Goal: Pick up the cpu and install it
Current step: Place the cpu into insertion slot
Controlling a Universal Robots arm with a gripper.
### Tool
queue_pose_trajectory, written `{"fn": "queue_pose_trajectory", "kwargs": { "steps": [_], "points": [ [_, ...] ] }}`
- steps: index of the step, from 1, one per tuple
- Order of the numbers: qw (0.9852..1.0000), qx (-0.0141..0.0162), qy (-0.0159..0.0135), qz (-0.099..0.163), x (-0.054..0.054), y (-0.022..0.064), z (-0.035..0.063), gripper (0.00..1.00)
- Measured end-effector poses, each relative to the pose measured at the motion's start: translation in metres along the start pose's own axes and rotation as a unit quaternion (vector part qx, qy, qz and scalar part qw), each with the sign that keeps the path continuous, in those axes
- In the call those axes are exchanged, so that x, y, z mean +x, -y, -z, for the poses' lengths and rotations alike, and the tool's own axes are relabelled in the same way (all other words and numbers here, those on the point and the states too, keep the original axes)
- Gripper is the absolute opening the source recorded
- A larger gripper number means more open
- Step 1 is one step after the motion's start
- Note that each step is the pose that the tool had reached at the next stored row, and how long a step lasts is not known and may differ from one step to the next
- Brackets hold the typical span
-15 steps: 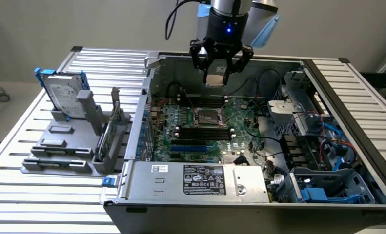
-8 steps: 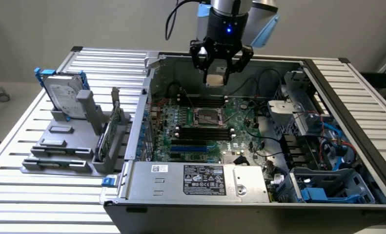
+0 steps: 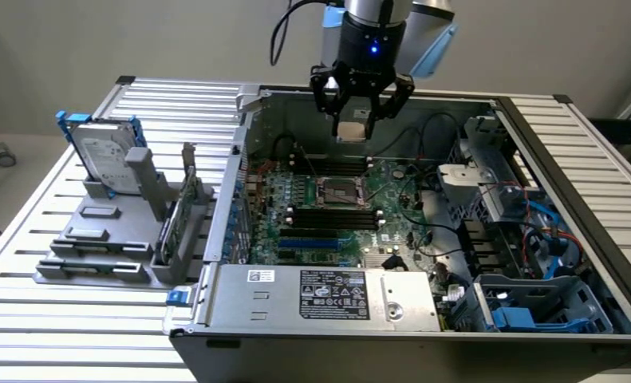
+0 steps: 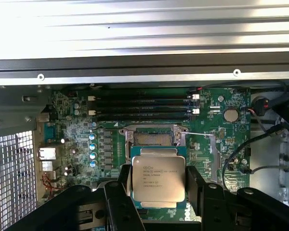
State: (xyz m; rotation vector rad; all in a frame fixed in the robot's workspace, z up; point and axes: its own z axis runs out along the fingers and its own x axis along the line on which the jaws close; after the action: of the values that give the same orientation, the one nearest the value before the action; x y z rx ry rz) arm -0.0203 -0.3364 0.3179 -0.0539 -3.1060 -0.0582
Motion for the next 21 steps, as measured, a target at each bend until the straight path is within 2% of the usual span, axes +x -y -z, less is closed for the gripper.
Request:
{"fn": "queue_pose_trajectory", "kwargs": {
  "steps": [15, 21],
  "points": [
    [1.0000, -0.0011, 0.0004, 0.000, 0.0068, 0.0052, 0.0002, 0.55],
    [0.9991, -0.0026, 0.0020, -0.043, 0.0067, 0.0052, -0.0003, 0.55]
  ]
}}
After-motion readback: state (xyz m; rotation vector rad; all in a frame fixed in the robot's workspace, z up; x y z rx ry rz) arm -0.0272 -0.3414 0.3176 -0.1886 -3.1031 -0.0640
